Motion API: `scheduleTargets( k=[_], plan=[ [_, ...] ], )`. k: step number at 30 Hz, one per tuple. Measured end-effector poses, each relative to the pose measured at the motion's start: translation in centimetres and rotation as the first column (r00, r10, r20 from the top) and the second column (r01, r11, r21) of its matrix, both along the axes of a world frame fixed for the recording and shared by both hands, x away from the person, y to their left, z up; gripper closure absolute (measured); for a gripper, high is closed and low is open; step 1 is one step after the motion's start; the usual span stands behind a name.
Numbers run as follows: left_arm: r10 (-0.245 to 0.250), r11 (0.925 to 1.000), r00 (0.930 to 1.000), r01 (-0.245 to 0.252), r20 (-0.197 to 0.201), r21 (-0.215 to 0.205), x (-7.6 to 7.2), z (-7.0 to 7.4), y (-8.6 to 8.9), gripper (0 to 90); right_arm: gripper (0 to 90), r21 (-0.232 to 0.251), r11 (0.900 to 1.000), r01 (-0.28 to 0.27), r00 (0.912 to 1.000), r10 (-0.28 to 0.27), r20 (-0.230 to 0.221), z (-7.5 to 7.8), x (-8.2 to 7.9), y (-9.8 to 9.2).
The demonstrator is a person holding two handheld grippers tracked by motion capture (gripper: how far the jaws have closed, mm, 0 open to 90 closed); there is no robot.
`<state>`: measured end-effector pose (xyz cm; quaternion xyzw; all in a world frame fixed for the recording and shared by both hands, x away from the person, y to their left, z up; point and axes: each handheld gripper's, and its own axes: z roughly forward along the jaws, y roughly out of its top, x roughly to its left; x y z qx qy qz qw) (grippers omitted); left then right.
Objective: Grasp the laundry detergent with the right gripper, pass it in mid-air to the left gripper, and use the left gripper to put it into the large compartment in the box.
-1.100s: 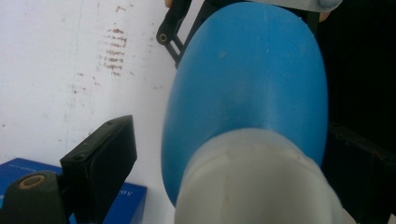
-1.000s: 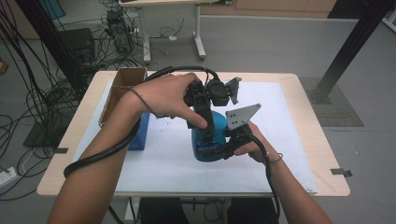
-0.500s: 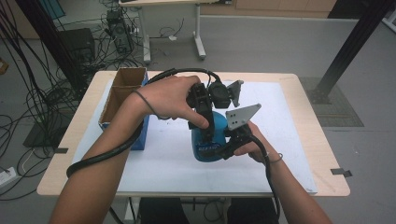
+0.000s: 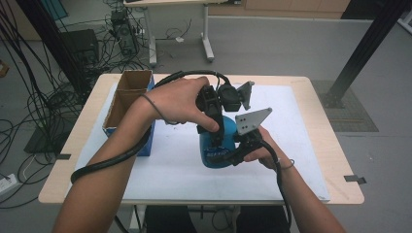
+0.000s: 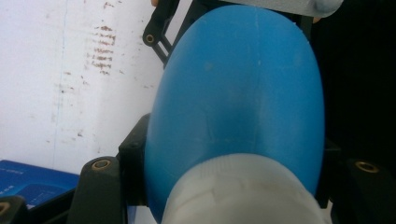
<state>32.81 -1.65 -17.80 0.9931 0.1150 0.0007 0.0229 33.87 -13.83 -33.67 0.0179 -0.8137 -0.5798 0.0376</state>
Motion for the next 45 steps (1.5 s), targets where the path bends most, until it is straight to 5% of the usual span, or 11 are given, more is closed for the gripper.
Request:
scheduleTargets(
  k=[45],
  plan=[
    [0.008,1.0000,1.0000,-0.008,0.004,0.006,-0.31,0.18,0.16,36.8,41.7,0.001,1.000,-0.007,0.9999,0.007,0.008,0.13,-0.09,0.23]
  ],
)
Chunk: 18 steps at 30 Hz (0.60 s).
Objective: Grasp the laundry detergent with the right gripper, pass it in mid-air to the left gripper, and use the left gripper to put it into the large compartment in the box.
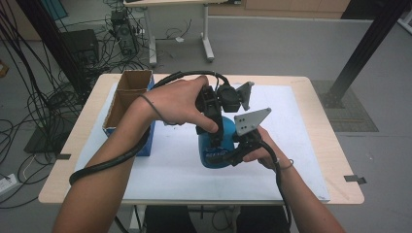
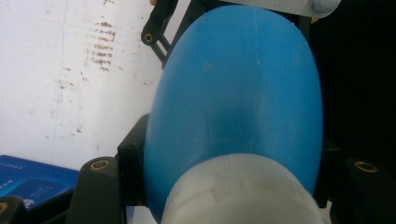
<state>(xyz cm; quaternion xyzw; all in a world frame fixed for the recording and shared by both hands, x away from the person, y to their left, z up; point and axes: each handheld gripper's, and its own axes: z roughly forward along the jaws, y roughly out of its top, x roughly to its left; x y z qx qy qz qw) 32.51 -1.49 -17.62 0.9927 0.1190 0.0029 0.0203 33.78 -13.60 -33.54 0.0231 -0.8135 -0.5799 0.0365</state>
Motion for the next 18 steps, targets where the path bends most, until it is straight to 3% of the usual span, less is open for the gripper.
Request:
scheduleTargets(
  k=[18],
  plan=[
    [0.001,1.0000,1.0000,-0.001,-0.003,0.006,-0.03,0.04,-0.14,36.9,41.7,0.001,1.000,-0.002,1.0000,0.002,0.002,0.04,-0.05,-0.05]
  ],
)
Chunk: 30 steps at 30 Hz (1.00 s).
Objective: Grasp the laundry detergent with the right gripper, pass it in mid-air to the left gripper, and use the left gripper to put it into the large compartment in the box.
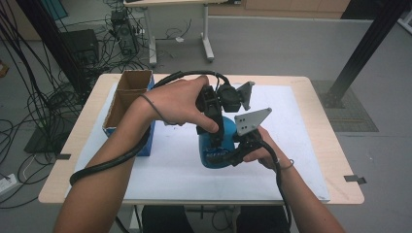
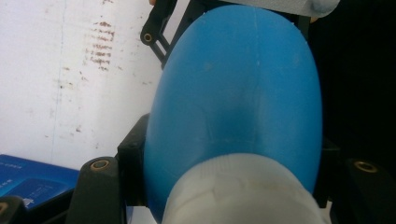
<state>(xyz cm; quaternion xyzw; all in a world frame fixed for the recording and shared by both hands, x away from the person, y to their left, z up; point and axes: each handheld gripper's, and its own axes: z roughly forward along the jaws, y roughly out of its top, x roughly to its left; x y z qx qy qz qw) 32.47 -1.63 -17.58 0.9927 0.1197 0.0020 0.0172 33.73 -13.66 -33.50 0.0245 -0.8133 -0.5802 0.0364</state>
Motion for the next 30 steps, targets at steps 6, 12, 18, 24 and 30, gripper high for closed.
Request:
scheduleTargets(
  k=[6,12,18,24,30],
  plan=[
    [0.001,1.0000,1.0000,-0.001,-0.001,0.000,0.03,0.06,-0.05,36.9,41.7,0.005,1.000,0.000,1.0000,0.000,0.001,0.01,0.02,-0.03],
    [0.002,1.0000,1.0000,-0.002,-0.002,0.000,0.05,0.01,-0.02,36.9,41.7,0.001,1.000,0.001,1.0000,-0.001,-0.001,-0.03,0.05,-0.03],
    [0.005,1.0000,1.0000,-0.005,-0.006,0.001,0.11,-0.03,0.01,36.8,41.7,0.001,1.000,-0.002,1.0000,0.002,-0.004,-0.07,0.05,0.01],
    [0.003,1.0000,1.0000,-0.003,-0.007,-0.001,0.18,-0.02,0.03,36.8,41.7,0.002,1.000,0.000,1.0000,0.000,-0.006,-0.09,0.08,0.02],
    [0.003,1.0000,1.0000,-0.003,-0.003,-0.006,0.17,0.03,-0.01,36.8,41.7,0.008,1.000,0.000,1.0000,0.000,-0.003,-0.08,0.14,-0.01]
  ],
)
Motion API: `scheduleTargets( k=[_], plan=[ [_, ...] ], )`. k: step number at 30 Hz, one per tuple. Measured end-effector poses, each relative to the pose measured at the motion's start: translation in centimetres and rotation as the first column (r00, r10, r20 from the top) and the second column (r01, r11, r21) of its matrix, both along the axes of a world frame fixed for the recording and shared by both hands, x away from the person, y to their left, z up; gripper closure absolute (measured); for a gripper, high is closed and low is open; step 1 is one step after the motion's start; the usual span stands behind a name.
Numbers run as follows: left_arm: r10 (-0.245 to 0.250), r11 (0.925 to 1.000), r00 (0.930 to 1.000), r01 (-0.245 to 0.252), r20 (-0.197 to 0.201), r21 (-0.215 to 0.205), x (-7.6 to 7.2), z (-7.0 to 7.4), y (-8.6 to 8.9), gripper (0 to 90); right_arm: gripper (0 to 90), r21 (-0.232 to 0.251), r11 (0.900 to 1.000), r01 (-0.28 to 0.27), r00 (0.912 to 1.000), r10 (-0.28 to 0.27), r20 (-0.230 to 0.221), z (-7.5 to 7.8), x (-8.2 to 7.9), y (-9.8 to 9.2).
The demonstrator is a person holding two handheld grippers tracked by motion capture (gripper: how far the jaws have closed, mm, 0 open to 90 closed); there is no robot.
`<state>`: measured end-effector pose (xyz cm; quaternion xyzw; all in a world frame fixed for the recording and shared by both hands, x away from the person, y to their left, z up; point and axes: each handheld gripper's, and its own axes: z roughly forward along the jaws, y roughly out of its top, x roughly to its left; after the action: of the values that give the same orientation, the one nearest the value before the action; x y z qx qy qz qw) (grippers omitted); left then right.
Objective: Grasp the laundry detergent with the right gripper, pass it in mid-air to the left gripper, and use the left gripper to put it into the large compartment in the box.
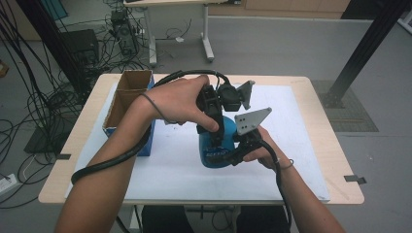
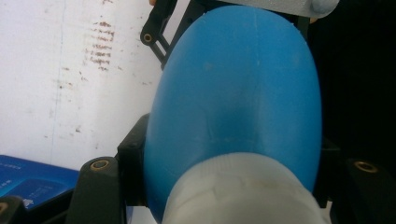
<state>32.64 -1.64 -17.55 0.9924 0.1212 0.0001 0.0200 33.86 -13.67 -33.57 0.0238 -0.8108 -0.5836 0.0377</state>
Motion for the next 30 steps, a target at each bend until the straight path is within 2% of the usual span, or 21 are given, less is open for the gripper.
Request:
scheduleTargets(
  k=[15,30],
  plan=[
    [0.000,1.0000,1.0000,0.000,-0.003,0.007,0.18,-0.09,0.02,36.9,41.6,0.000,1.000,0.000,1.0000,0.000,-0.007,-0.09,0.11,0.02],
    [0.000,1.0000,1.0000,0.000,0.001,0.003,0.01,0.16,-0.08,37.0,41.4,0.021,1.000,0.002,0.9999,-0.002,-0.010,-0.19,-0.05,0.09]
  ],
)
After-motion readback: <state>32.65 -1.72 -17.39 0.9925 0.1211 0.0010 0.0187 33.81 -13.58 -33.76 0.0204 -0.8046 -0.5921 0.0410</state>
